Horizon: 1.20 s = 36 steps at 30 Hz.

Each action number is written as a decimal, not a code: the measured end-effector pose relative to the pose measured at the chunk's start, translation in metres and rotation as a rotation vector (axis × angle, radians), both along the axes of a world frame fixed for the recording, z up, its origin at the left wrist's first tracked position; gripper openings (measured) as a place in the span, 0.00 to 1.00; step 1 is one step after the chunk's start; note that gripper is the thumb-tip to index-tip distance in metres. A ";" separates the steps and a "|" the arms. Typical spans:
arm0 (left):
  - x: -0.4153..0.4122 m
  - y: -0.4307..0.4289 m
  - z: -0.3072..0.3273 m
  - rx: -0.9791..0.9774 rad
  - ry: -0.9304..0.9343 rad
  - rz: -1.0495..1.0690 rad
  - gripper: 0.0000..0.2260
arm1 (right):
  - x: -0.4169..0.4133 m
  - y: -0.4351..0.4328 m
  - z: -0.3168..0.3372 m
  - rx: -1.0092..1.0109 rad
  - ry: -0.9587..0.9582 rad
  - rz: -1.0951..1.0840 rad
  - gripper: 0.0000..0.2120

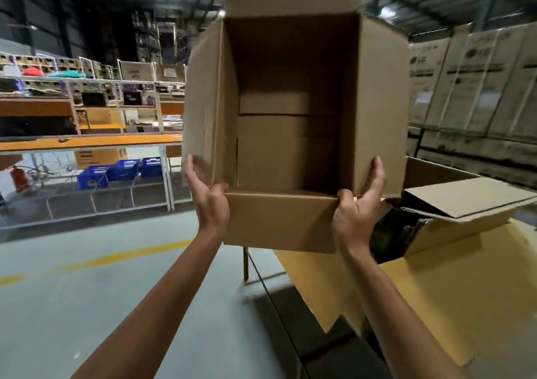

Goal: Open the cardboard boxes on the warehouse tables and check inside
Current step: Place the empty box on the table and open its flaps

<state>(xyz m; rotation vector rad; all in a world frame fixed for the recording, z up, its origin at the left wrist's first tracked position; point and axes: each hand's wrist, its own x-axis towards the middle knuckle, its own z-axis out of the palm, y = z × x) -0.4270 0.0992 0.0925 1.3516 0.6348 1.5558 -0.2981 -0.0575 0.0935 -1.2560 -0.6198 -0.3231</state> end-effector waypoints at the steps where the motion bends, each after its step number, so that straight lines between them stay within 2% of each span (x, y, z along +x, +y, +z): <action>1: 0.014 0.009 0.003 0.001 -0.003 -0.033 0.36 | 0.009 0.005 0.003 -0.001 -0.003 -0.028 0.34; 12: 0.132 0.130 0.029 0.207 0.011 -0.348 0.35 | 0.068 0.082 0.027 0.071 0.083 -0.304 0.31; 14: 0.154 0.144 0.034 0.223 0.003 -0.401 0.36 | 0.079 0.094 0.029 0.087 0.052 -0.372 0.32; 25: 0.309 0.138 0.052 0.253 0.002 -0.666 0.36 | 0.178 0.083 0.037 0.144 0.013 -0.683 0.34; 30: 0.375 0.117 0.057 0.219 0.058 -0.763 0.37 | 0.234 0.061 0.042 0.075 0.040 -0.849 0.34; 33: 0.408 0.110 0.052 0.205 0.132 -0.799 0.32 | 0.254 0.053 0.036 -0.025 0.097 -0.927 0.33; 36: 0.434 0.112 0.037 0.194 0.268 -0.823 0.28 | 0.267 0.045 0.025 -0.163 0.232 -0.918 0.30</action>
